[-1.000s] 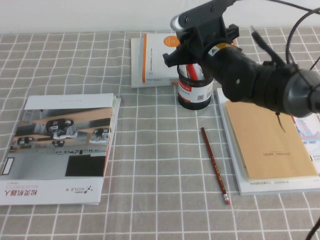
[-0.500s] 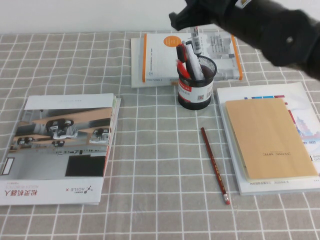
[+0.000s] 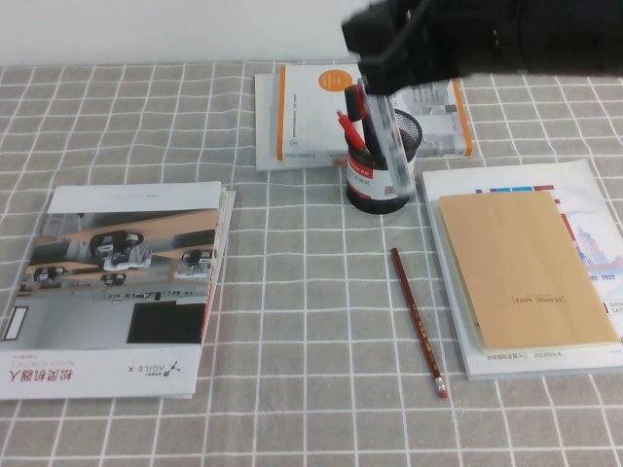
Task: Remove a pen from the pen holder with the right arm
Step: 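Take a marker out of the pen holder and lay it on the table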
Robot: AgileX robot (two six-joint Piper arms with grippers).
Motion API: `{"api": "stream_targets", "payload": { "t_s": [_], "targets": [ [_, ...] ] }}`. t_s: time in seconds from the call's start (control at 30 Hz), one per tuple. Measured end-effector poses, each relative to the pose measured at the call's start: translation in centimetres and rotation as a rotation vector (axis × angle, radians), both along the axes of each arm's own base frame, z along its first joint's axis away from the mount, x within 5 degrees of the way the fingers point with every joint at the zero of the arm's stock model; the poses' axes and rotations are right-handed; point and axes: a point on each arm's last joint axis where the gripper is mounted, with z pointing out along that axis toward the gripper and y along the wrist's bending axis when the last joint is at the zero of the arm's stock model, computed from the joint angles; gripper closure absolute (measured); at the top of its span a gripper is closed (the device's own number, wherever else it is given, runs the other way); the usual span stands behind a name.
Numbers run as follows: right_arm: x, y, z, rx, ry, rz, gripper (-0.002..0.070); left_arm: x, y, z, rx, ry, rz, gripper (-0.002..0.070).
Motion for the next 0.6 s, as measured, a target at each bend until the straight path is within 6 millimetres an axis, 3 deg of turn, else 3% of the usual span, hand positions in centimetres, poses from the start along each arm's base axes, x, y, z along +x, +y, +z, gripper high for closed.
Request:
{"api": "stream_targets", "payload": {
  "t_s": [0.3,0.6],
  "targets": [
    [-0.9,-1.0,-3.1,-0.129,0.386,-0.105,0.0569,0.0,0.0,0.0,0.000,0.000,0.000,0.0678],
    [1.3,0.4,-8.4,-0.208,0.622,-0.175,0.0569,0.0,0.0,0.0,0.000,0.000,0.000,0.0678]
  ]
}}
